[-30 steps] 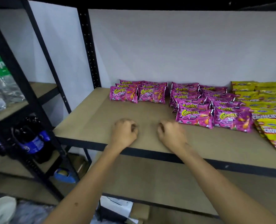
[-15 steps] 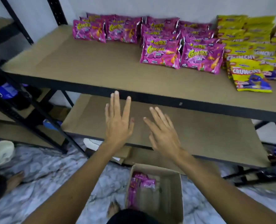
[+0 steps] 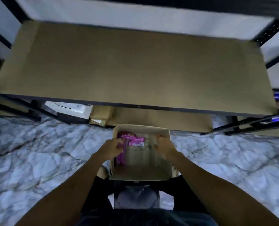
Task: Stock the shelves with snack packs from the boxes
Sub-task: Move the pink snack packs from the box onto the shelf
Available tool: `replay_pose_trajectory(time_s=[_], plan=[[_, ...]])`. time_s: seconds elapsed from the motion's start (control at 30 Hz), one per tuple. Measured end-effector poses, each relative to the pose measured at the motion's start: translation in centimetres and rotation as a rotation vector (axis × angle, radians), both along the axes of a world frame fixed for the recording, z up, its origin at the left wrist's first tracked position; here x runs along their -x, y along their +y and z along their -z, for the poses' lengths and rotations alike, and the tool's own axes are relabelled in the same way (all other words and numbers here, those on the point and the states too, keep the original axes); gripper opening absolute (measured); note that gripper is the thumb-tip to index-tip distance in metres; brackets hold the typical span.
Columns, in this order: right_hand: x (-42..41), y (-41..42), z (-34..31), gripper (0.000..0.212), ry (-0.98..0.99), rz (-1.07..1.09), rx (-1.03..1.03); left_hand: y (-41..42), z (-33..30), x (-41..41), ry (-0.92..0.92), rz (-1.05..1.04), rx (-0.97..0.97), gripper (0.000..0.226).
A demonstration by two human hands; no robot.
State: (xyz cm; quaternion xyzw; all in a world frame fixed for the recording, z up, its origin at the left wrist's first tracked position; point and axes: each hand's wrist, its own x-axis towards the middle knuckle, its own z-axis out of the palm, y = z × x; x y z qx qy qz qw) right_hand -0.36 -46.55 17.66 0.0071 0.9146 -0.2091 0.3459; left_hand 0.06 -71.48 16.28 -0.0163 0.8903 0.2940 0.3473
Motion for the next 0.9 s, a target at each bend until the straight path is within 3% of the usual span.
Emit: replay_pose_trajectory(time_s=[0.27,0.37,0.73,0.9], plan=[[-1.6,2.8,14.6,0.032,-0.118,0.096,0.014,2.4,13.9,-0.6,-0.192,0.007,0.009,0.018],[-1.4,2.6,20.1,0.036,-0.148,0.127,0.036,2.4,18.9,0.2,-0.189,0.009,0.014,0.008],[-0.8,0.2,35.8,0.040,-0.165,0.205,0.134,3.2,34.0,1.6,-0.139,-0.067,0.026,0.013],[-1.5,-0.3,38.7,0.042,-0.127,0.250,0.184,2.3,37.3,1.7,-0.118,-0.122,0.017,0.005]])
